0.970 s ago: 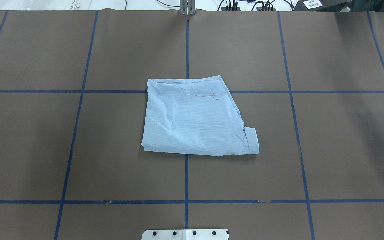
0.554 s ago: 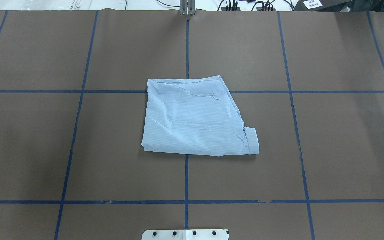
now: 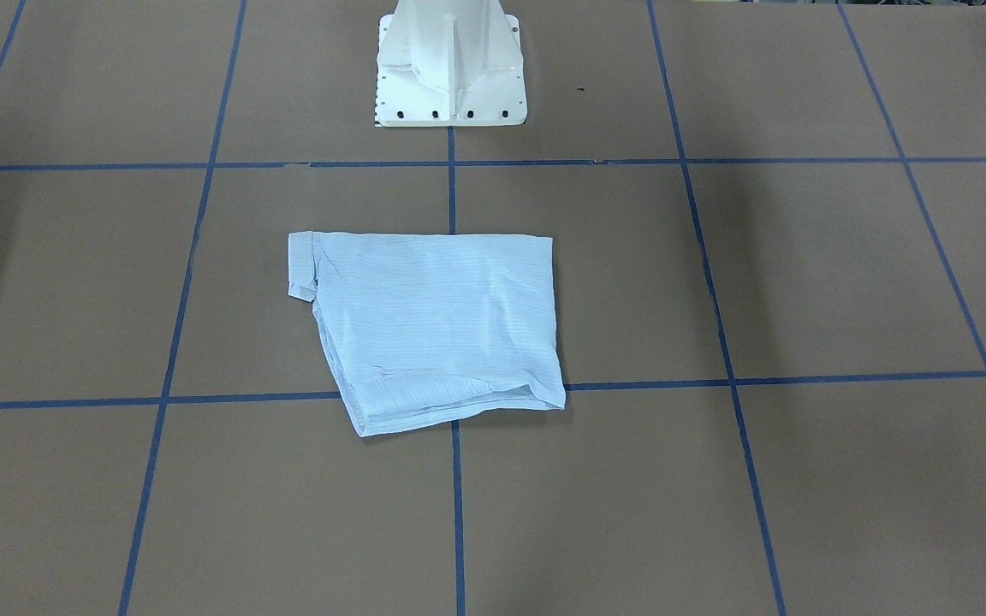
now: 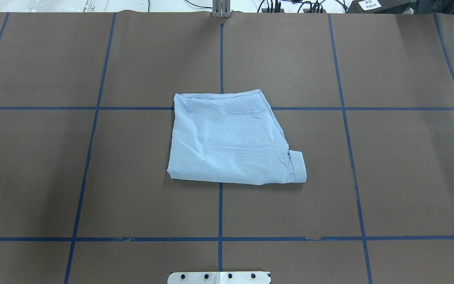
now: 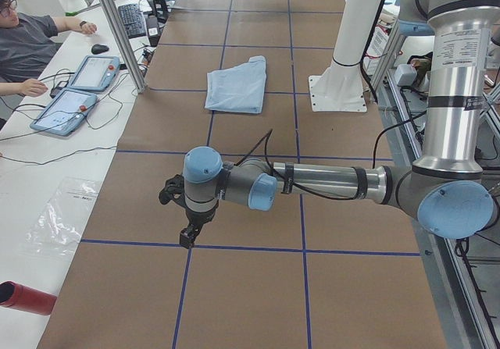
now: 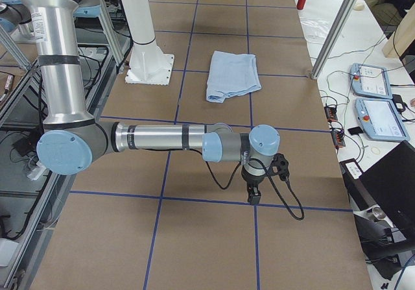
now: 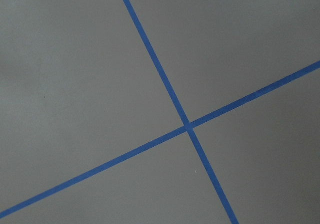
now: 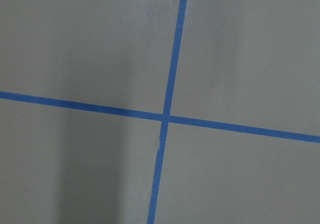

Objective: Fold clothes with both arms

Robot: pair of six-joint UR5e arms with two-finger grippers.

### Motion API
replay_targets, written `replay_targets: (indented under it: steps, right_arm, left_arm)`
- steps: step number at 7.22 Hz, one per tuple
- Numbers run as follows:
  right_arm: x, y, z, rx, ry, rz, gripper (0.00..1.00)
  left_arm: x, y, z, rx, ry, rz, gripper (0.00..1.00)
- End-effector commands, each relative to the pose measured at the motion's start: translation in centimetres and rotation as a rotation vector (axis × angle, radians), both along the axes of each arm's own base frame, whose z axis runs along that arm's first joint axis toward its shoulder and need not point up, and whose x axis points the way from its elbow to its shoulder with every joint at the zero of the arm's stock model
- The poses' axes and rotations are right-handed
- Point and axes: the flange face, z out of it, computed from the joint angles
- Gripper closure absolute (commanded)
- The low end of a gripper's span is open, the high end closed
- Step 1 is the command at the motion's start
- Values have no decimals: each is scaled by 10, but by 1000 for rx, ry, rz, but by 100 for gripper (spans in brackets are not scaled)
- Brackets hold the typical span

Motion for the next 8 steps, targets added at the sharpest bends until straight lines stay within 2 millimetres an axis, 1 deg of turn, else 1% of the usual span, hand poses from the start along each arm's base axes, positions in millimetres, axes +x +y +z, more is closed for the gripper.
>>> replay_targets:
  steps: [1, 2, 3, 4, 5, 7, 8]
  right_arm:
    - [2, 0, -8, -16, -4, 35, 0]
    - [2, 6, -2, -30, -4, 38, 0]
    - [2, 9, -4, -39, -4, 55, 0]
    - [1, 13, -14, -66, -6, 110, 0]
    - [1, 24, -5, -127, -8, 169, 0]
    - [2, 45, 18, -99, -13, 170, 0]
    - [2, 51, 24, -107, -12, 169, 0]
  left_arm:
    - [1, 5, 0, -163, 20, -119, 0]
    - [1, 4, 0, -174, 23, -136, 0]
    - [1, 4, 0, -174, 23, -136, 0]
    - [1, 4, -2, -173, 24, -135, 0]
    - [1, 4, -2, -173, 23, -136, 0]
    - [1, 6, 0, -175, 24, -134, 0]
    - [1, 11, 6, -186, 24, -134, 0]
